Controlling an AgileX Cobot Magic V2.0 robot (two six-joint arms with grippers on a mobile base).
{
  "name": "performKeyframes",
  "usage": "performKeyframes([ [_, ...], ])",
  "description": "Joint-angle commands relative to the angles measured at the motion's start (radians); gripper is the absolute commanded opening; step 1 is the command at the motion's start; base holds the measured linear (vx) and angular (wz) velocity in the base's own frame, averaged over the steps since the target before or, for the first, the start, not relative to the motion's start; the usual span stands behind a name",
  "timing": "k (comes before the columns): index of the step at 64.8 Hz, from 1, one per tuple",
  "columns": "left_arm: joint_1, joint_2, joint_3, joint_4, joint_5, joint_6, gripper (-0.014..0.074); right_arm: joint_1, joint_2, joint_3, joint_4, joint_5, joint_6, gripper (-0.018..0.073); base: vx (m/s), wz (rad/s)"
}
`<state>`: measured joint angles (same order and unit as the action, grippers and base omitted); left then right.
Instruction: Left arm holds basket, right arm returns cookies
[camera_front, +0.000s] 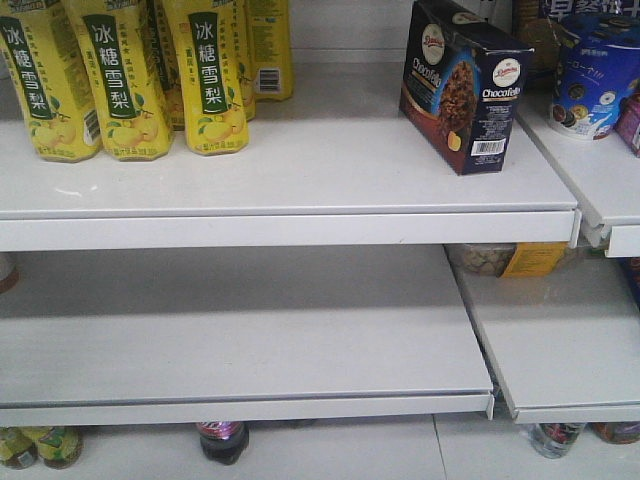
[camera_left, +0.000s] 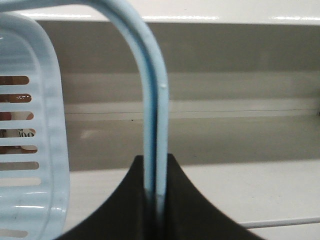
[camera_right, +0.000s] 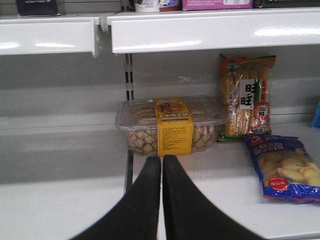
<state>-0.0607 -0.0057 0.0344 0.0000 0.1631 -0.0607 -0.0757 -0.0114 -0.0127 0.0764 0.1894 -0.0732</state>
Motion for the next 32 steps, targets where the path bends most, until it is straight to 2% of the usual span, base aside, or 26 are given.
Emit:
performKeyframes([
  [1, 0.003, -0.023, 0.010, 0.009, -0.108, 0.020, -0.0006, 0.004, -0.010, 0.025, -0.060, -0.141, 0.054, -0.0008, 0.00, 0.00],
  [9, 0.003, -0.023, 0.010, 0.009, -0.108, 0.020, -0.0006, 0.058, -0.010, 0.041, -0.124, -0.153, 0.096, -0.0008, 0.00, 0.00],
  [16, 0.003, -0.023, 0.010, 0.009, -0.108, 0.020, -0.0006, 0.093, -0.010, 0.042, -0.132, -0.153, 0.092, -0.0008, 0.00, 0.00],
  [32, 0.003, -0.023, 0.010, 0.009, -0.108, 0.020, -0.0006, 0.095, -0.010, 0.042, -0.122, -0.153, 0.130, -0.0008, 0.00, 0.00],
])
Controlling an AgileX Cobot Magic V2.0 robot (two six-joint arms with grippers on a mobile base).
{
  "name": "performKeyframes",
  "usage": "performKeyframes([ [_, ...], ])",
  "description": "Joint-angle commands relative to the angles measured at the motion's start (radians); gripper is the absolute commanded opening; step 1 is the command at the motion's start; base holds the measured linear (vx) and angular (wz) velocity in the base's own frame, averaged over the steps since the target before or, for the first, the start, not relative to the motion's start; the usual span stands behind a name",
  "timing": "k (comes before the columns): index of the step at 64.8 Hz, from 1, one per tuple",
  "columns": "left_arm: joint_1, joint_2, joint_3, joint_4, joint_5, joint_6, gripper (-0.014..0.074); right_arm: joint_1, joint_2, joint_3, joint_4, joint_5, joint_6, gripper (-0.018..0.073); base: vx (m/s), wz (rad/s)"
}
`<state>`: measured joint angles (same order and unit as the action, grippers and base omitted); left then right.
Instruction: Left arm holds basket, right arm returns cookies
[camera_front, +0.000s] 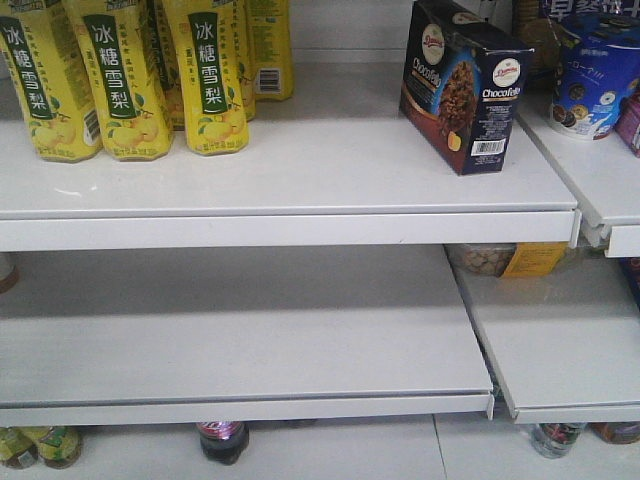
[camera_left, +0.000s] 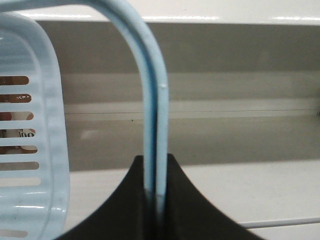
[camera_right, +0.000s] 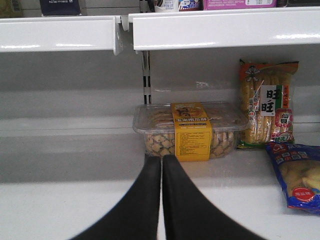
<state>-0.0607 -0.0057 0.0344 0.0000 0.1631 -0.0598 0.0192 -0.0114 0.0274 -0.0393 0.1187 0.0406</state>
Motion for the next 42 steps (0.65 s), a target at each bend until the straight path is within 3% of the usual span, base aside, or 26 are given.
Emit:
performKeyframes([
  [1, 0.003, -0.023, 0.010, 0.009, -0.108, 0.019, -0.0006, 0.000, -0.010, 0.002, -0.007, -0.082, 0.017, -0.0008, 0.00, 0.00],
  [42, 0.003, -0.023, 0.010, 0.009, -0.108, 0.019, -0.0006, -0.003, -0.010, 0.001, -0.007, -0.082, 0.024, -0.0008, 0.00, 0.00],
])
